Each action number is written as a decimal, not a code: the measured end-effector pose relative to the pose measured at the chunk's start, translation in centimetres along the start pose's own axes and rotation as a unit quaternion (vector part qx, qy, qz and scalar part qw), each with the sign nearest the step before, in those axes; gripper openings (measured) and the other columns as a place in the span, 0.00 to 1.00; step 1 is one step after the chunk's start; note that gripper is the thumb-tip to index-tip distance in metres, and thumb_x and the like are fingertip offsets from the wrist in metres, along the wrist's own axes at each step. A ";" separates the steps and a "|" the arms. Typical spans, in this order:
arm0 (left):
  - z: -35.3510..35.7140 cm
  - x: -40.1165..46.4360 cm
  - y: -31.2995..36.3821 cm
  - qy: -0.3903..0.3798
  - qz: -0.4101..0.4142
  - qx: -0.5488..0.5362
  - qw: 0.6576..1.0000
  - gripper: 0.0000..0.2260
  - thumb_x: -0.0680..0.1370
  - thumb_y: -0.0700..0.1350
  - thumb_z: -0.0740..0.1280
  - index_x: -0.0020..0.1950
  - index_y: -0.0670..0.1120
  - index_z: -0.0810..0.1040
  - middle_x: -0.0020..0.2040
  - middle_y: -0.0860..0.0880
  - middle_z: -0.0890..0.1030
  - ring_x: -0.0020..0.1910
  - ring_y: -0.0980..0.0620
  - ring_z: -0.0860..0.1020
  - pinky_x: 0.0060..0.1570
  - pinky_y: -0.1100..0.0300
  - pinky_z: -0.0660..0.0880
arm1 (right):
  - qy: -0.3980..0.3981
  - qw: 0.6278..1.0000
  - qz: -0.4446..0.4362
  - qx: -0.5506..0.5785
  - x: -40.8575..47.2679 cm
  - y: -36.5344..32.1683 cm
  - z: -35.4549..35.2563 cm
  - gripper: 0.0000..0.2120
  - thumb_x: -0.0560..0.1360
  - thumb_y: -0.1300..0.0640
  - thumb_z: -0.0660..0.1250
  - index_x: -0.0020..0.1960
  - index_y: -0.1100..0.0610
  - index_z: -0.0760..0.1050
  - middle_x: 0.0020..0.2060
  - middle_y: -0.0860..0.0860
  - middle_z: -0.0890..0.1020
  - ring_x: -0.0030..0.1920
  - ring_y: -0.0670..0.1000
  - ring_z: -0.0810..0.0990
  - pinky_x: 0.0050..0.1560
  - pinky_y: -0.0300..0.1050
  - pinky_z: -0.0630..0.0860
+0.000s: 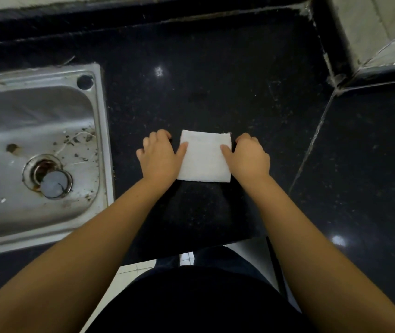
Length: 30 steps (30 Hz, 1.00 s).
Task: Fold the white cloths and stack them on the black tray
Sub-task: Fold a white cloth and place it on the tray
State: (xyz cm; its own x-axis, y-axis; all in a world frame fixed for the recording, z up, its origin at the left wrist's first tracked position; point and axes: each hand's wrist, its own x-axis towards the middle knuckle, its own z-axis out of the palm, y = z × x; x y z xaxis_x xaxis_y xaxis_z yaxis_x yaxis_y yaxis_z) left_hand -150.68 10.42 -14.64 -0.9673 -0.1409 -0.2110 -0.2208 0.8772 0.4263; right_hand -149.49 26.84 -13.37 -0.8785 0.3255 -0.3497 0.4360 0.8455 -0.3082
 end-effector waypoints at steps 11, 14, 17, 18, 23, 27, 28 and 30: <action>-0.7 0.4 2.6 -0.097 -0.031 0.002 0.995 0.07 0.78 0.46 0.61 0.52 0.44 0.74 0.52 0.46 0.74 0.56 0.45 0.72 0.57 0.51 0.66 | -0.111 0.990 0.049 0.069 0.4 -1.1 -1.3 0.16 0.75 0.55 0.62 0.61 0.60 0.71 0.54 0.55 0.77 0.54 0.56 0.76 0.52 0.48 0.74; -2.0 0.0 2.5 -0.104 -0.062 -0.212 0.970 0.04 0.76 0.44 0.65 0.47 0.45 0.72 0.40 0.53 0.73 0.46 0.50 0.75 0.39 0.61 0.70 | -0.136 0.946 0.079 0.284 0.2 -0.2 -2.7 0.13 0.74 0.58 0.65 0.58 0.61 0.74 0.52 0.55 0.79 0.46 0.52 0.77 0.37 0.42 0.71; -3.4 -0.9 2.6 -0.109 -0.079 -0.364 0.922 0.08 0.75 0.40 0.67 0.52 0.44 0.71 0.44 0.50 0.76 0.45 0.51 0.75 0.37 0.63 0.71 | -0.132 0.901 0.109 0.398 -1.3 0.3 -4.0 0.14 0.75 0.60 0.67 0.59 0.60 0.76 0.50 0.54 0.81 0.46 0.50 0.78 0.36 0.39 0.69; -3.9 -1.4 2.5 -0.126 -0.089 -0.403 0.902 0.13 0.75 0.39 0.67 0.58 0.44 0.70 0.46 0.49 0.77 0.48 0.51 0.76 0.41 0.62 0.74 | -0.122 0.890 0.115 0.424 -2.1 0.4 -4.3 0.12 0.75 0.60 0.68 0.58 0.59 0.77 0.49 0.53 0.81 0.46 0.50 0.78 0.38 0.39 0.71; -5.6 -4.6 1.1 -0.265 -0.152 -0.517 0.799 0.24 0.76 0.35 0.66 0.71 0.39 0.65 0.59 0.43 0.77 0.50 0.49 0.78 0.46 0.56 0.76 | -0.044 0.814 0.129 0.565 -8.9 0.7 -3.7 0.02 0.76 0.61 0.66 0.45 0.57 0.76 0.41 0.52 0.82 0.40 0.50 0.81 0.39 0.42 0.78; -5.9 -8.6 -1.8 -0.382 -0.168 -0.514 0.749 0.06 0.77 0.37 0.65 0.53 0.42 0.76 0.48 0.46 0.80 0.45 0.51 0.79 0.40 0.57 0.76 | 0.037 0.772 0.127 0.621 -16.4 1.6 -0.6 0.03 0.76 0.61 0.66 0.47 0.56 0.78 0.46 0.54 0.83 0.47 0.53 0.82 0.50 0.51 0.79; -5.9 -9.7 -2.5 -0.399 -0.162 -0.505 0.748 0.04 0.77 0.38 0.65 0.51 0.44 0.76 0.48 0.46 0.80 0.44 0.51 0.79 0.40 0.57 0.76 | 0.053 0.760 0.133 0.634 -18.4 1.9 0.3 0.03 0.76 0.61 0.66 0.47 0.56 0.78 0.46 0.54 0.83 0.47 0.53 0.82 0.50 0.51 0.79; -5.7 -12.0 -3.6 -0.417 -0.144 -0.478 0.759 0.03 0.78 0.38 0.64 0.49 0.45 0.76 0.47 0.47 0.80 0.45 0.51 0.79 0.41 0.56 0.77 | 0.073 0.739 0.158 0.651 -22.6 2.6 2.1 0.04 0.76 0.61 0.65 0.48 0.55 0.78 0.45 0.53 0.83 0.45 0.52 0.81 0.47 0.49 0.79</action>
State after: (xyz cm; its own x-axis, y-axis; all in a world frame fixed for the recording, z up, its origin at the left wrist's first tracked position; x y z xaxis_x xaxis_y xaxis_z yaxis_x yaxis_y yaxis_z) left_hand -139.02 6.38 -8.66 -0.5333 0.4259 -0.7309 -0.7843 0.0749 0.6159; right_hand -128.14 20.78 -8.12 -0.6631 0.5424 -0.5158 0.3575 -0.3759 -0.8549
